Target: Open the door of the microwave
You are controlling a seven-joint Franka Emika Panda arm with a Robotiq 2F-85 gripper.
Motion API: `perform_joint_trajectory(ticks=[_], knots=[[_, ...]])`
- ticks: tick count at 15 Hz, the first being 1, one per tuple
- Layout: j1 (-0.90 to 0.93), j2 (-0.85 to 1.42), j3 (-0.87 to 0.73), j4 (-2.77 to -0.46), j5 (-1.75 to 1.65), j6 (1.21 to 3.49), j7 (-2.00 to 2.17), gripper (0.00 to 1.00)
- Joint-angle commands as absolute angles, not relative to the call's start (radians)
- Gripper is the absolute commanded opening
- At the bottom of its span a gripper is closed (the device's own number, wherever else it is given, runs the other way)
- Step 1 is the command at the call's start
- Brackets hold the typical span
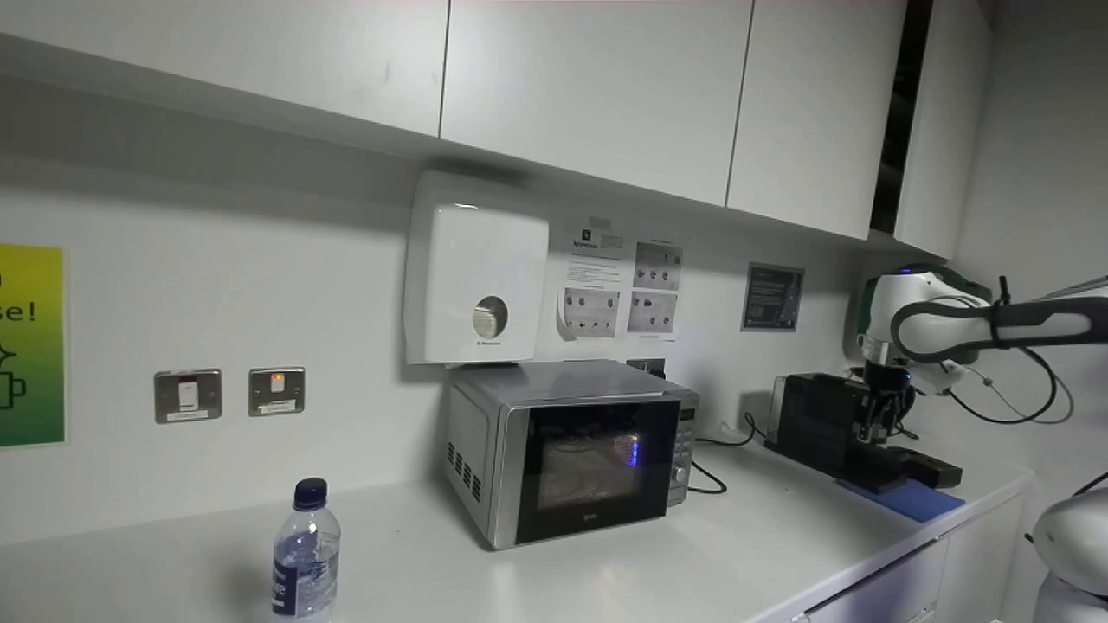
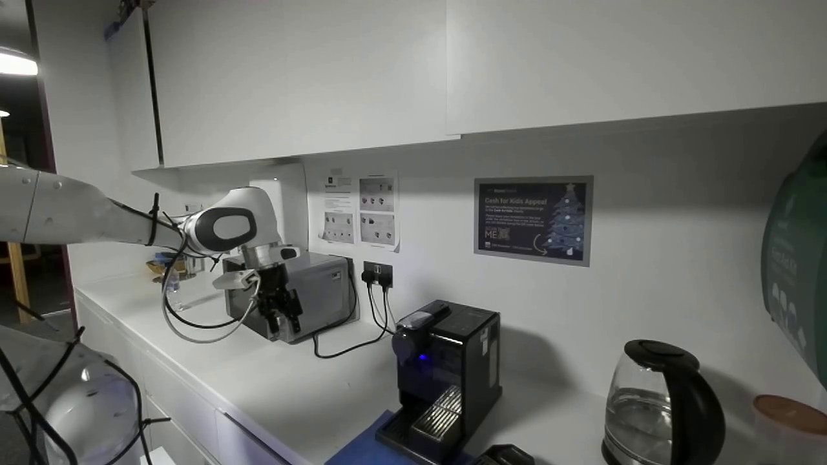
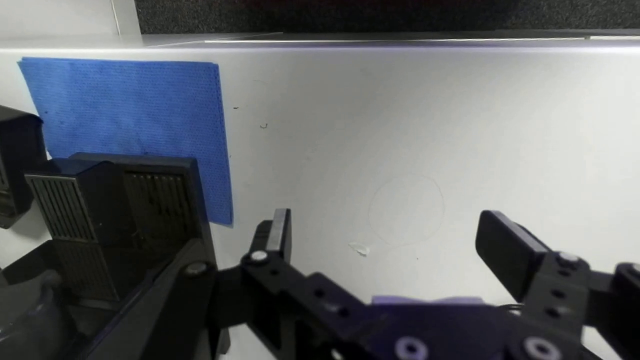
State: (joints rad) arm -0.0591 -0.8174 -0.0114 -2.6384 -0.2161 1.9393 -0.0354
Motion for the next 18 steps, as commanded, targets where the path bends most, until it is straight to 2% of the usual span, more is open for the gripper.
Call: perform_joint_trajectory(ticks=[1, 12, 18], knots=[[-0.026, -0.779, 0.025, -2.598, -0.173, 1.953, 0.024, 1.0], [-0.036, -0.697, 0.158, -2.455, -0.058, 1.917, 0.381, 1.0], [-0.034, -0.699, 0.169, -2.434, 0.067, 1.99, 0.543, 1.0]])
